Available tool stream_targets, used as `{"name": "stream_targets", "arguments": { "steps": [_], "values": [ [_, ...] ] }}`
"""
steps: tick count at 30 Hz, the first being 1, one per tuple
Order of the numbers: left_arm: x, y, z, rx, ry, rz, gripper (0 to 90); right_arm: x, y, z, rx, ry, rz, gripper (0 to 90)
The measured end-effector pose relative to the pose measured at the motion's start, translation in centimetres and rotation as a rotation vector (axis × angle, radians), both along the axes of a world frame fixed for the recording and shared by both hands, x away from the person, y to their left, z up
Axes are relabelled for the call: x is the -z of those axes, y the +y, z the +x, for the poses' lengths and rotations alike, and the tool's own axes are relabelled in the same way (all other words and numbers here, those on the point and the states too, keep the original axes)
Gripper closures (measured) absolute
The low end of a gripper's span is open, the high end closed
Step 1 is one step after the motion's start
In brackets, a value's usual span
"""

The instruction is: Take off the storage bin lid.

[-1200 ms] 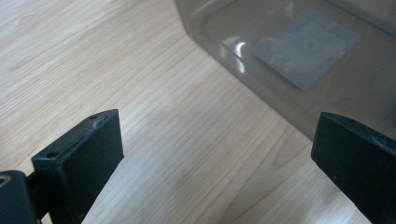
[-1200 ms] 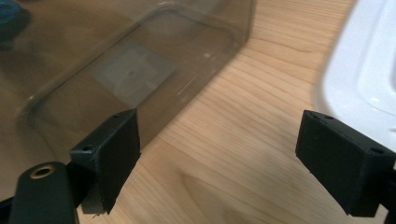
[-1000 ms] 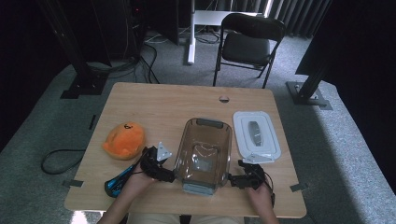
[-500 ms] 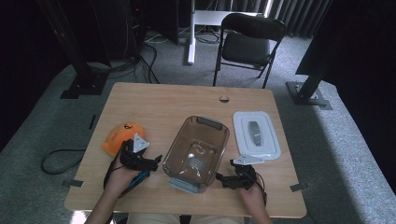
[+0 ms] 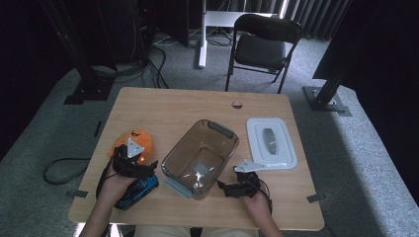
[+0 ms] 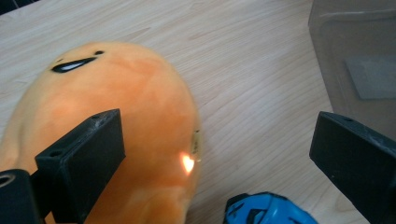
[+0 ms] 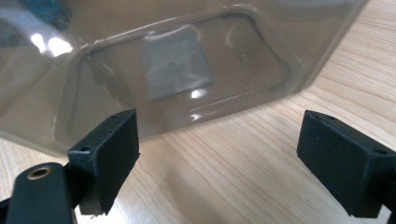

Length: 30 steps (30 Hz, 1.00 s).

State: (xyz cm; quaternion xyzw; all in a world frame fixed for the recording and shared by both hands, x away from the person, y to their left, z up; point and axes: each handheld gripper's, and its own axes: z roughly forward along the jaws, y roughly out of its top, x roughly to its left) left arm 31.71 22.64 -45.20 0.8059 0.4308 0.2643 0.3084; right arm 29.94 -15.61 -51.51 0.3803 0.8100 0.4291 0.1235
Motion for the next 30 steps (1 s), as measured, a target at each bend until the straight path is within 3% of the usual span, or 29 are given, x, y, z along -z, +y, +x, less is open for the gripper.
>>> {"name": "stream_targets", "arguments": {
  "steps": [3,9,13,17,20,22,30],
  "values": [
    [0.0,0.6,-0.1,-0.003,-0.008,-0.011,3.9,0.1,0.8,0.1,-0.012,-0.018,-0.023,12.5],
    [-0.1,1.5,-0.2,-0.007,-0.015,-0.042,3.8,0.1,0.5,0.0,-0.018,-0.029,-0.017,12.5],
    [-0.2,2.4,-0.4,0.017,-0.006,-0.079,3.8,0.3,-0.7,-0.6,-0.015,-0.04,-0.063,12.5],
    [-0.4,3.2,-0.6,-0.01,-0.01,-0.06,3.8,0.5,-2.4,-1.1,0.002,-0.025,-0.069,12.5],
    [-0.5,3.9,-0.8,-0.011,-0.043,-0.072,3.8,0.9,-3.4,-1.6,0.018,-0.003,-0.092,12.5],
    [-0.5,4.4,-0.8,-0.005,-0.054,-0.086,3.8,0.9,-3.9,-1.9,0.031,-0.015,-0.104,12.5],
    [-1.0,5.8,-0.6,-0.046,-0.042,-0.109,3.8,1.1,-5.3,-2.5,0.024,-0.011,-0.136,12.5]
  ]
}}
